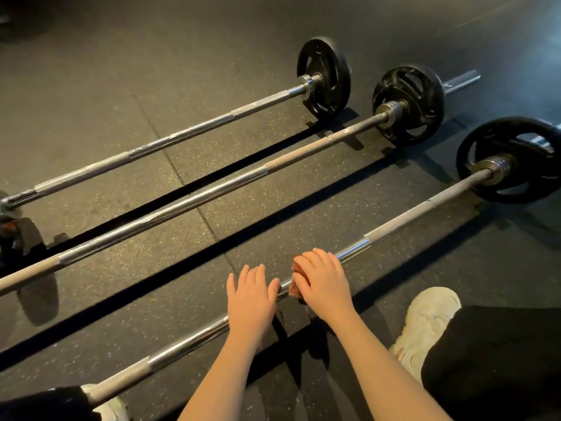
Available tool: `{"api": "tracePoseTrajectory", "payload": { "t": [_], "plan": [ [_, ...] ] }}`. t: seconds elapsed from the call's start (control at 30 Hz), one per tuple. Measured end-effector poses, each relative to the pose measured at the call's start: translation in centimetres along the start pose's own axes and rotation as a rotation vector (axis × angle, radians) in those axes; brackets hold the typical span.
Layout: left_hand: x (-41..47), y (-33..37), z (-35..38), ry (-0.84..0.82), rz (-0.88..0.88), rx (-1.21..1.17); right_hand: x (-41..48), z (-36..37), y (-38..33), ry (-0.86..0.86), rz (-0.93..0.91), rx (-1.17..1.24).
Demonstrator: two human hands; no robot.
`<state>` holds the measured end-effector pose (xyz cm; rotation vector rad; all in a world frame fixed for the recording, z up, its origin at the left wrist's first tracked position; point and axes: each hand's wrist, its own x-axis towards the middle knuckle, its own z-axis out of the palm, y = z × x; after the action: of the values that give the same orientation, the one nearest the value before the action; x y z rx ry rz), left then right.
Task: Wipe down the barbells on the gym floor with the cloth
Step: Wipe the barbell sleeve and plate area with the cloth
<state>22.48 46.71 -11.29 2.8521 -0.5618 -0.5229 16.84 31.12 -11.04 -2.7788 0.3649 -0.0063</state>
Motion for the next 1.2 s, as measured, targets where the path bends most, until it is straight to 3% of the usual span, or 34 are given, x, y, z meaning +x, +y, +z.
{"api": "tracePoseTrajectory", "payload": {
  "t": [0.2, 0.47, 0.7, 0.9, 1.07, 1.1, 1.2],
  "plan": [
    [0.9, 0.7, 0.3, 0.029, -0.027, -0.059, -1.1, 1.5, -2.4, 0.056, 0.277, 0.067],
    [1.8, 0.8, 1.3, 0.111, -0.055, -0.041, 1.0, -0.4, 1.9, 0.009, -0.062, 0.011],
    [1.4, 1.2, 1.3, 0.134, -0.101, -0.037, -0.2, 1.3, 0.0, 0.146, 0.232, 0.053],
    [1.8, 1.3, 1.5, 0.135, -0.179, -0.024, 0.8, -0.2, 3.9, -0.002, -0.140, -0.023],
    [2.0, 1.8, 1.5, 0.142, -0.266, -0.030, 1.1, 0.3, 2.5, 0.024, 0.096, 0.100],
    [2.0, 1.9, 1.6, 0.154, -0.283, -0.029, 0.5, 0.6, 1.7, 0.039, 0.053, 0.074],
    [1.8, 2.6, 2.0, 0.196, -0.339, -0.028, 0.5, -0.1, 2.8, -0.045, -0.315, 0.048]
  ]
}}
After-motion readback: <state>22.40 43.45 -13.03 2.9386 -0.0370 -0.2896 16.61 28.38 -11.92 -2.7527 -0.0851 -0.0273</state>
